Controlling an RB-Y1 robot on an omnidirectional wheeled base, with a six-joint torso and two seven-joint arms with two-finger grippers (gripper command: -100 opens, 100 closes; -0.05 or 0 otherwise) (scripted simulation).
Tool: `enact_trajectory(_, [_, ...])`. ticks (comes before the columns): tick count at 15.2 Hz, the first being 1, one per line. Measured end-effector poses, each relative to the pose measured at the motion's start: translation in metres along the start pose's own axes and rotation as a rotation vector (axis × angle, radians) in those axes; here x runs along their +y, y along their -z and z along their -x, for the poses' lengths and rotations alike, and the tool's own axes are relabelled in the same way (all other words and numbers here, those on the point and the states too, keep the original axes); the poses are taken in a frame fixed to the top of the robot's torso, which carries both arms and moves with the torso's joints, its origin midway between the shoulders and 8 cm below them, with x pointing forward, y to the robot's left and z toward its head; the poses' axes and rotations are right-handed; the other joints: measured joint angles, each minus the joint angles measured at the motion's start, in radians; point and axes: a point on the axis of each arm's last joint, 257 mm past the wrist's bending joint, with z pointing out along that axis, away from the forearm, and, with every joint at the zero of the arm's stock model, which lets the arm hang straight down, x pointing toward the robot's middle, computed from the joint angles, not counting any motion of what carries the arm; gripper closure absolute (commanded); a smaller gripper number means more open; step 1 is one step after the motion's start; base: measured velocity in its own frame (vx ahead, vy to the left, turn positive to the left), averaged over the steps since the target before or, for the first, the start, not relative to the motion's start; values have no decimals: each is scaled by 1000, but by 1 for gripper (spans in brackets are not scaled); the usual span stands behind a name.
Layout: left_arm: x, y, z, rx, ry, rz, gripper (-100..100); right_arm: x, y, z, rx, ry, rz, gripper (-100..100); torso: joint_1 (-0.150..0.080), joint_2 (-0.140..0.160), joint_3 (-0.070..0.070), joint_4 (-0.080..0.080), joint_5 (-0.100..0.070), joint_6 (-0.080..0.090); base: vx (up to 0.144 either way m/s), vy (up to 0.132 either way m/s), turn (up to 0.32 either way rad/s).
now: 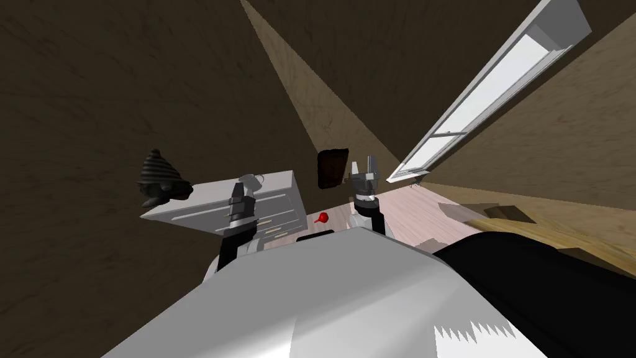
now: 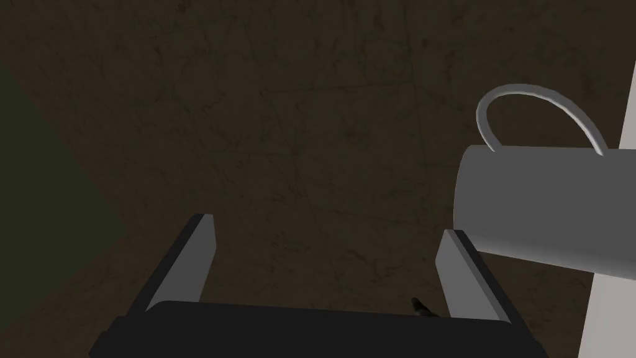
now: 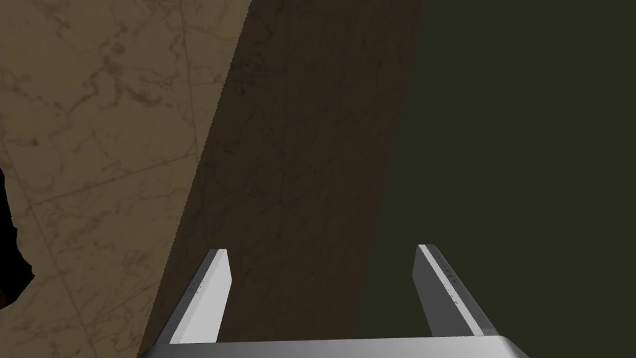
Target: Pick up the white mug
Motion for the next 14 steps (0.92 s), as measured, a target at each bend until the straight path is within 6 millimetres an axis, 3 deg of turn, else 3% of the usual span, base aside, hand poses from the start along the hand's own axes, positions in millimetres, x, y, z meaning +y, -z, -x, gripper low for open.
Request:
enact_trajectory(2, [15,4,13,2,-16,43,-100,0,0,0,0,0,0,0,-1,0,0,0,0,0,15,-47,-87])
enact_trajectory(8, [80,44,67,-12,-72,256,-100,0,0,0,0,0,0,0,-3,-1,-1,0,-1,0,23,-50,-64])
enact_trajectory(14, [113,74,115,-39,-106,415,-100,0,0,0,0,0,0,0,-2,-1,-1,0,-1,0,22,-34,-65])
